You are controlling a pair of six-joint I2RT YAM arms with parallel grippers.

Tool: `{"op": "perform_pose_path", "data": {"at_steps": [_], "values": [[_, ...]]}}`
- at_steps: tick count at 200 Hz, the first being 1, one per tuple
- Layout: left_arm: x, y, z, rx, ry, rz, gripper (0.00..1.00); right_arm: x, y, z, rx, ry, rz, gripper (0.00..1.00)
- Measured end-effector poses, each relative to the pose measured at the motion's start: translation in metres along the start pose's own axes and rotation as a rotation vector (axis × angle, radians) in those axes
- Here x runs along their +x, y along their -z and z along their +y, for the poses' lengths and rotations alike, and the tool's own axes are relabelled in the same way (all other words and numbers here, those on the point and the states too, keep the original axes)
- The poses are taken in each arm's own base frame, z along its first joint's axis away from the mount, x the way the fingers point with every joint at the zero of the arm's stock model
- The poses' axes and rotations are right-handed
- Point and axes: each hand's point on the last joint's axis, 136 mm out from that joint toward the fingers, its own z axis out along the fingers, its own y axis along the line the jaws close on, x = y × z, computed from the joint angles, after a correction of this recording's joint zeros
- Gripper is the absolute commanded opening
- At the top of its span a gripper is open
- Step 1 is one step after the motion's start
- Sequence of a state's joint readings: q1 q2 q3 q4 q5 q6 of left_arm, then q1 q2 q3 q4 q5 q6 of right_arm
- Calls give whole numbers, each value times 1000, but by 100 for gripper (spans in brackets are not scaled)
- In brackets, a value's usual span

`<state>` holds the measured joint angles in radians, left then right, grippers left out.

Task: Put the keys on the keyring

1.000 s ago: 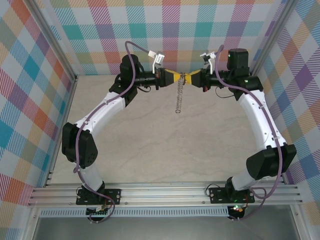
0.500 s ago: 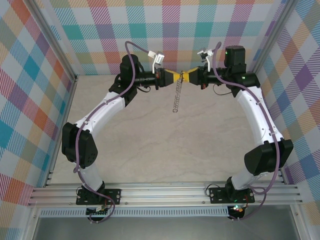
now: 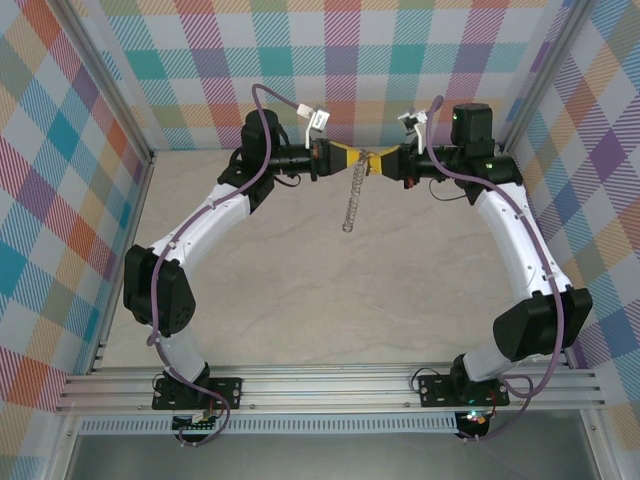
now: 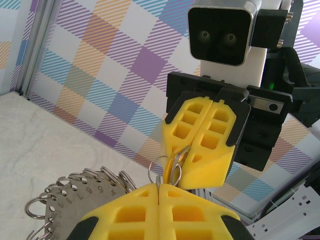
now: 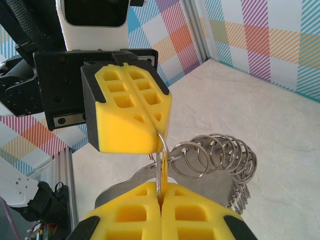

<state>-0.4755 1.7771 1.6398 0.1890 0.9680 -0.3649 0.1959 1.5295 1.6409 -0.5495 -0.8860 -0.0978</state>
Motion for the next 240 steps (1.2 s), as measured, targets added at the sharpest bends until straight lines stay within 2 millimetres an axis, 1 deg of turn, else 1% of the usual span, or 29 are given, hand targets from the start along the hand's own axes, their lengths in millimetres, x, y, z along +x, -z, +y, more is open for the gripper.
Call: {"op": "perform_pose_path", "data": {"at_steps": [50,81,159,168,197,213,240], "values": [[0,0,0,0,0,0,0,-3,0,2,-6,4,-8,0],[-1,0,-1,3,-4,-1,0,-11,0,3,-20,-1,-18,0],[-1,0,2,-10,0,-6,0,-13,-5,0,-46,-21,-22,0],[-2,0,3,-18,0,-9,4,-13,-5,0,-45,-22,-22,0],[-4,0,8,-46,-6,-24,26,-13,-5,-1,-39,-24,-21,0],[-6,1,12,-67,-1,-33,35,-13,-5,-2,-38,-25,-21,0],[-5,6,18,-98,7,-44,44,-12,-6,-3,-38,-30,-18,0]]}}
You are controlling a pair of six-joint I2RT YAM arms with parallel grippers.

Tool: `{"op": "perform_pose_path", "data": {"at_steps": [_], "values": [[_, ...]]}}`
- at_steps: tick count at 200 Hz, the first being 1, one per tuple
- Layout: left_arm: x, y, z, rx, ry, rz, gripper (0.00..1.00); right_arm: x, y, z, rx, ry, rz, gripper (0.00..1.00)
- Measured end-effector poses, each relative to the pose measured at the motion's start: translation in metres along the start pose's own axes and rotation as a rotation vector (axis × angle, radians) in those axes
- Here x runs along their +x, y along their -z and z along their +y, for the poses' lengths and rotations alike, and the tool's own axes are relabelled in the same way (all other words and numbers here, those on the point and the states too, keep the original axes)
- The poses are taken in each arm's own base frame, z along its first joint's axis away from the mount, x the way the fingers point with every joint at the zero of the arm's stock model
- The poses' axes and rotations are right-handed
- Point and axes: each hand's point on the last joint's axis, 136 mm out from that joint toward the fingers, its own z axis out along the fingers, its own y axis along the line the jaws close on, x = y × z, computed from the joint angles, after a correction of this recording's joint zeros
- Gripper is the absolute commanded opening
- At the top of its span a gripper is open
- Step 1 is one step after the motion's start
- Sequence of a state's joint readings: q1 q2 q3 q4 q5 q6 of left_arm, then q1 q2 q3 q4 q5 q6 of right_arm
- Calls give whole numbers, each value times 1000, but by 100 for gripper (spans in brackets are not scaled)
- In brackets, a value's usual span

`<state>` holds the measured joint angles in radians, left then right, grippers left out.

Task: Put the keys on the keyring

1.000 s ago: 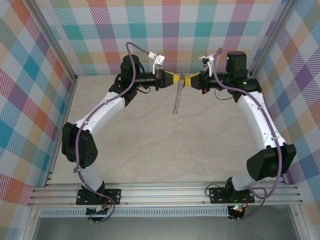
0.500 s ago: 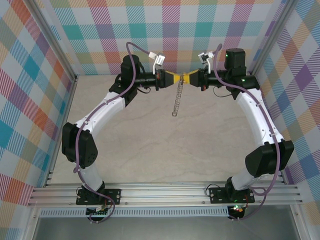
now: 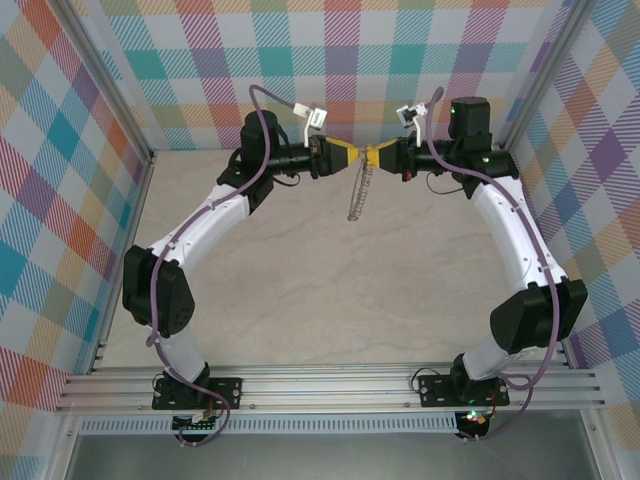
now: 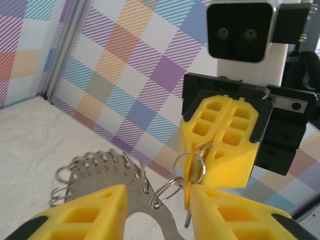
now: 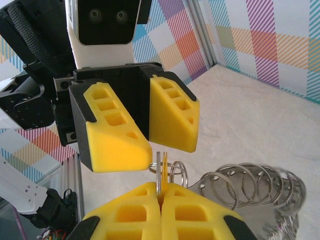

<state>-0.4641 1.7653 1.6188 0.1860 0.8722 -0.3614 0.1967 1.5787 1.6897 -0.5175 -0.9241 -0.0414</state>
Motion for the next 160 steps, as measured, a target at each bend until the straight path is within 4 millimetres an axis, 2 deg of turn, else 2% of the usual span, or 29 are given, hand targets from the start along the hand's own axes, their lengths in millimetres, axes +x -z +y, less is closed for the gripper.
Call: {"op": "perform_pose_path", "data": {"at_steps": [52,80,99,129,160], "values": [[-6,25,7,-83,-2,-45,57,6,-6,-9,-1,-26,14,0],[-7,42,15,-151,2,-78,60,15,-14,-23,-4,-66,34,0],[-6,55,27,-214,18,-101,61,25,-23,-36,-9,-111,54,0],[1,78,52,-322,65,-133,74,41,-42,-56,-24,-174,85,0],[5,101,76,-416,115,-165,94,50,-69,-75,-45,-217,115,0]]}}
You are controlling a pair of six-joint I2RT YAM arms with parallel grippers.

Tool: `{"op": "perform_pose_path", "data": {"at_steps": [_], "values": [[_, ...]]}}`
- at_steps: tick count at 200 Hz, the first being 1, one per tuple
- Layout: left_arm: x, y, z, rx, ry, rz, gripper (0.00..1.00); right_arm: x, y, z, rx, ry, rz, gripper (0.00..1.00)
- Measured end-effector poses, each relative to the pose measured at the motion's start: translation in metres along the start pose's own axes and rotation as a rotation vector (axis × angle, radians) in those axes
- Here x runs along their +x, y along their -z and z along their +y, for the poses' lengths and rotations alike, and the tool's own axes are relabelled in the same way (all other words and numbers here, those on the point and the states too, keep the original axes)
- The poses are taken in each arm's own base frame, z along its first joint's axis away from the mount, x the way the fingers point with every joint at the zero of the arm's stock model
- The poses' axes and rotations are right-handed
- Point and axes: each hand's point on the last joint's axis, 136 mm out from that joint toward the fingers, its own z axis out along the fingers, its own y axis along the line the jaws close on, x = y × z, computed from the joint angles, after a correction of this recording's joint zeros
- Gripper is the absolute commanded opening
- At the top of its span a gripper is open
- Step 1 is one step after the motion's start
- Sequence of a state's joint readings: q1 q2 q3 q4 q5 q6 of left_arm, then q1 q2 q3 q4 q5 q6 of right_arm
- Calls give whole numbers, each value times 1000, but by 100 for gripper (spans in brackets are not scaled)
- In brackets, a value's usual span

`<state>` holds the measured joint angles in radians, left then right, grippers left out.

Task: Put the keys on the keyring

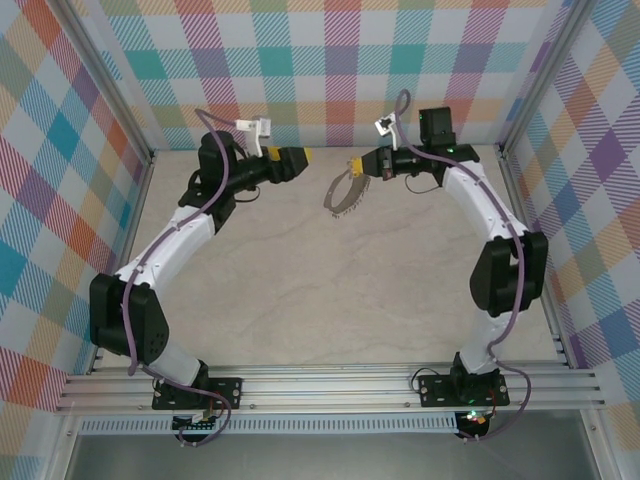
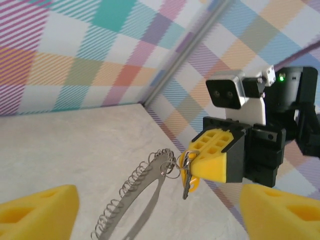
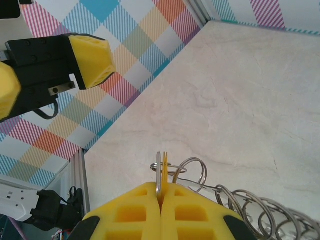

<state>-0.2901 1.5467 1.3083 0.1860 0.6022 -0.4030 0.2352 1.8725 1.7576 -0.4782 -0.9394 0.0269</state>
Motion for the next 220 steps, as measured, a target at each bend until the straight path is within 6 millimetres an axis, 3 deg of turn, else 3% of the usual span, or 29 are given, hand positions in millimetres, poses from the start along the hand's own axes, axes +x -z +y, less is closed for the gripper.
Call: {"op": "perform_pose_path", "data": {"at_steps": [19,62,98,148,187,220], "values": [[-4,6,15,-46,14,-20,100,-3,-19,-8,-18,-5,14,0],[-13,21,35,-106,37,-57,100,-14,-58,-24,-55,-1,32,0],[-20,31,44,-129,40,-79,100,-6,-88,-38,-83,-30,61,0],[-18,35,49,-139,56,-79,100,32,-119,-49,-118,-97,122,0],[-18,34,49,-132,74,-88,100,94,-131,-53,-124,-203,195,0],[-13,34,51,-131,97,-88,100,124,-133,-49,-125,-253,226,0]]}}
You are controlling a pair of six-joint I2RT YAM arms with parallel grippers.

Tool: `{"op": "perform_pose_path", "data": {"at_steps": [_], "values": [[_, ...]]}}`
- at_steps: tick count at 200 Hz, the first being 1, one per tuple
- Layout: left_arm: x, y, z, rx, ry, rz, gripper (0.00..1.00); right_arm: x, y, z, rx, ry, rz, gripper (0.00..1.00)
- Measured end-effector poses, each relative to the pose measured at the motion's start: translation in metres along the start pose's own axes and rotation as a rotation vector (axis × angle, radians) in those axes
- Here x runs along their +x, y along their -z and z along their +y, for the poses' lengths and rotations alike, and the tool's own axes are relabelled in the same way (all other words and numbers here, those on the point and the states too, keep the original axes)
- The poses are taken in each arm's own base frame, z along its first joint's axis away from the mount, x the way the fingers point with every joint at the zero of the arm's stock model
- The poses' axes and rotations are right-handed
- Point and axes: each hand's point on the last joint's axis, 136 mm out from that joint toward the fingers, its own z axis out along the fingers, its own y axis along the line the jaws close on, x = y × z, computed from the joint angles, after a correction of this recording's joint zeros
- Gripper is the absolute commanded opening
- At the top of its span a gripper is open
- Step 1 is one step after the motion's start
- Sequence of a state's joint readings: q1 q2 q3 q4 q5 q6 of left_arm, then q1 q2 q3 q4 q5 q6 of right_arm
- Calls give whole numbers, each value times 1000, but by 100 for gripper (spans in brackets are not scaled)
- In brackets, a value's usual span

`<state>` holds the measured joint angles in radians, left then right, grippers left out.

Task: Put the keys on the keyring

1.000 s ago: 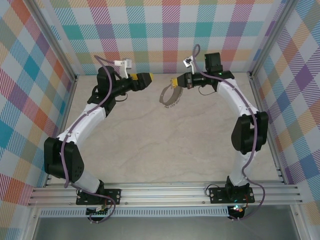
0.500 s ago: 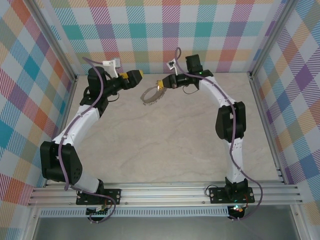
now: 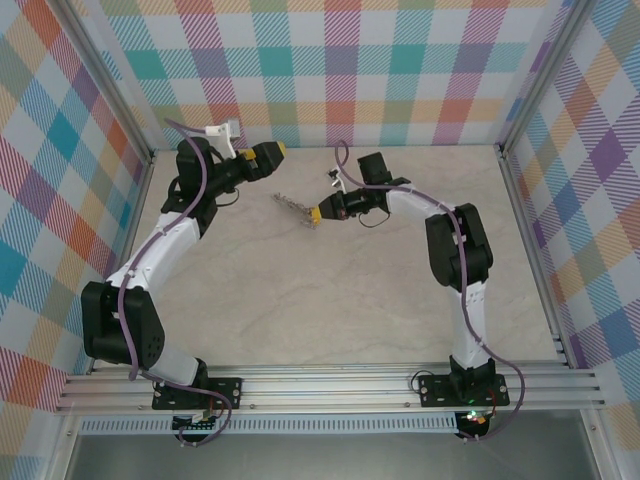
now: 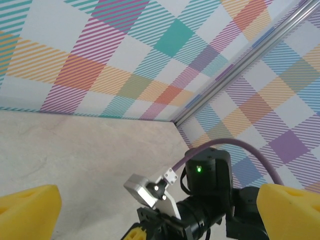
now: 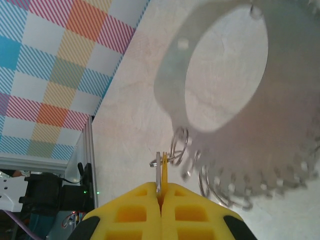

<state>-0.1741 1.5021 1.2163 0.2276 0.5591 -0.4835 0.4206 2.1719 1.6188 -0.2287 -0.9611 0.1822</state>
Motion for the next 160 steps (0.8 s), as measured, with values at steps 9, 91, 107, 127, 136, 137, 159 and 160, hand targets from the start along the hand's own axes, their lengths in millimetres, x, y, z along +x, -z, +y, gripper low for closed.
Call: {"op": "perform_pose_path", "data": {"at_steps": [9,91,107,127,136,137,159,160], "values": [[2,0,1,-1,5,2,100,4,0,1,-1,0,-3,0],[7,0,5,-6,44,9,100,56,-21,-4,12,-74,46,0],[9,-1,7,-7,53,11,100,69,-28,-5,17,-98,65,0],[10,-1,7,-9,58,12,100,80,-35,-7,26,-113,83,0],[10,-1,7,-8,58,12,100,85,-38,-7,29,-119,91,0],[10,-1,7,-8,58,12,100,85,-38,-7,29,-119,91,0],[10,-1,8,-8,61,12,100,98,-44,-9,43,-138,108,0],[10,-1,8,-8,61,12,100,99,-45,-9,43,-140,110,0]]}}
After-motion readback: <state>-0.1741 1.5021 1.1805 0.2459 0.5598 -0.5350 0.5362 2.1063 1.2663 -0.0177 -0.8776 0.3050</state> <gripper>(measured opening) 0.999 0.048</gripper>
